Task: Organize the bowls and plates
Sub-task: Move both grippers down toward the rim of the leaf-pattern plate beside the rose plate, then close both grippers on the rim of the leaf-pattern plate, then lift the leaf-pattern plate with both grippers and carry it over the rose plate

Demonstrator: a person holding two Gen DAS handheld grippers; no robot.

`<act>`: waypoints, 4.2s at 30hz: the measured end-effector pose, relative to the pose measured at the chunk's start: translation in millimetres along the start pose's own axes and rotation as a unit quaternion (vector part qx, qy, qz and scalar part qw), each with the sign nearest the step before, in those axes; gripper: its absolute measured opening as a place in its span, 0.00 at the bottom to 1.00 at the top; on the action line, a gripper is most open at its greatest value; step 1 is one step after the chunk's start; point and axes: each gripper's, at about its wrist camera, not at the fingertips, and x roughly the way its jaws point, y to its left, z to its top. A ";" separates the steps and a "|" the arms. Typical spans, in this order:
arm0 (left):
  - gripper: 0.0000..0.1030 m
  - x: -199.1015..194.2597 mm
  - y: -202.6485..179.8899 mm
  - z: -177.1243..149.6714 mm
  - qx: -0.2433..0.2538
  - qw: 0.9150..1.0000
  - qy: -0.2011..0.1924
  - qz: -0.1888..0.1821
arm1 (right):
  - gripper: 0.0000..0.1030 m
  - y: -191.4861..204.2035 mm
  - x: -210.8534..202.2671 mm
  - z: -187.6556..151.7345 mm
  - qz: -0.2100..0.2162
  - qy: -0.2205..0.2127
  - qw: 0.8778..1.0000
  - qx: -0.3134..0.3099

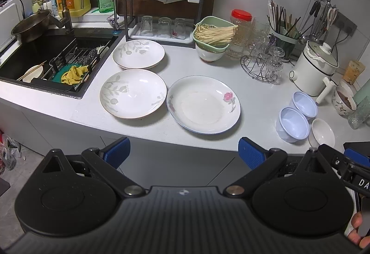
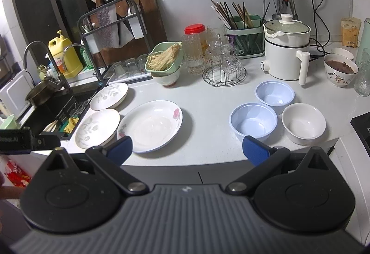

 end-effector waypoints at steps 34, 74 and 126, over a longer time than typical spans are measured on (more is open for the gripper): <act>0.98 69.9 44.5 71.4 0.041 0.998 0.019 -0.037 | 1.00 46.2 58.7 25.0 -0.026 0.007 1.000 0.007; 0.97 279.9 214.0 161.8 0.065 0.975 0.139 -0.159 | 0.97 201.3 210.4 24.5 0.001 0.080 0.995 0.056; 0.35 340.4 244.9 194.2 0.078 0.951 0.182 -0.238 | 0.21 209.2 275.2 3.4 -0.032 0.135 0.971 0.194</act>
